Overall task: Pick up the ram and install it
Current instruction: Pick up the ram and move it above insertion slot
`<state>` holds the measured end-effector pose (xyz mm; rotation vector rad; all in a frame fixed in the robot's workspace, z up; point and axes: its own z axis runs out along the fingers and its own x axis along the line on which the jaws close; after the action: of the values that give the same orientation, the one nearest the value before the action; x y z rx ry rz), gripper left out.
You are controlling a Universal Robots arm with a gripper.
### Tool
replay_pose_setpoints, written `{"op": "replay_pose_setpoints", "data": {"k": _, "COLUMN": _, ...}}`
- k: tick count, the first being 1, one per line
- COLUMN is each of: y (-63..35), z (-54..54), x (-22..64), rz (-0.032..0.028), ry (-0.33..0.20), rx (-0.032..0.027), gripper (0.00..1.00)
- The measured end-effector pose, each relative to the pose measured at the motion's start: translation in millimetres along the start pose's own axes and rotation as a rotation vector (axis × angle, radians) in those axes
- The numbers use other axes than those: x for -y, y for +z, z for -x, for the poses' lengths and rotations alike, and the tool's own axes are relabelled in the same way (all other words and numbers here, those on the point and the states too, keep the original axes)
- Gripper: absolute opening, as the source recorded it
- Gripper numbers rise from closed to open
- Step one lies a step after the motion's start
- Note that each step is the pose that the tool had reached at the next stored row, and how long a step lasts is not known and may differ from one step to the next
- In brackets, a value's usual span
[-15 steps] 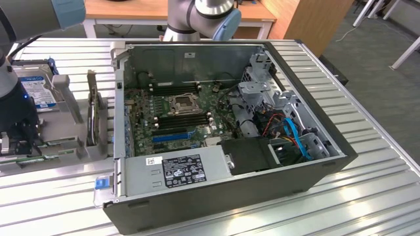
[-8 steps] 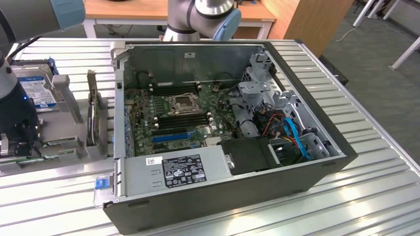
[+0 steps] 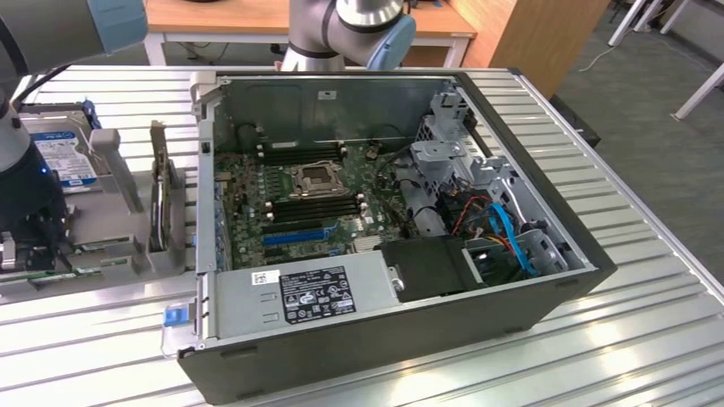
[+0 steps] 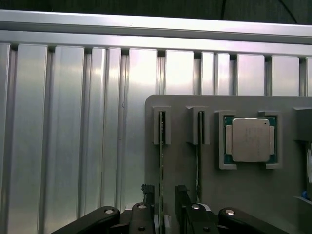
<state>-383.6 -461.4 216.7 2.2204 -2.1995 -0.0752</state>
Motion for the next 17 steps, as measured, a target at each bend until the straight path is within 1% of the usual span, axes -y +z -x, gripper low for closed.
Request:
{"op": "replay_pose_setpoints", "data": {"k": 12, "y": 10.8, "z": -0.5, "x": 0.5, "rz": 0.0, "ry": 0.0, "rx": 0.0, "gripper": 0.31}}
{"op": "replay_pose_setpoints", "data": {"k": 17, "y": 11.8, "z": -0.5, "x": 0.5, "rz": 0.0001, "ry": 0.0, "rx": -0.0001, "gripper": 0.31}}
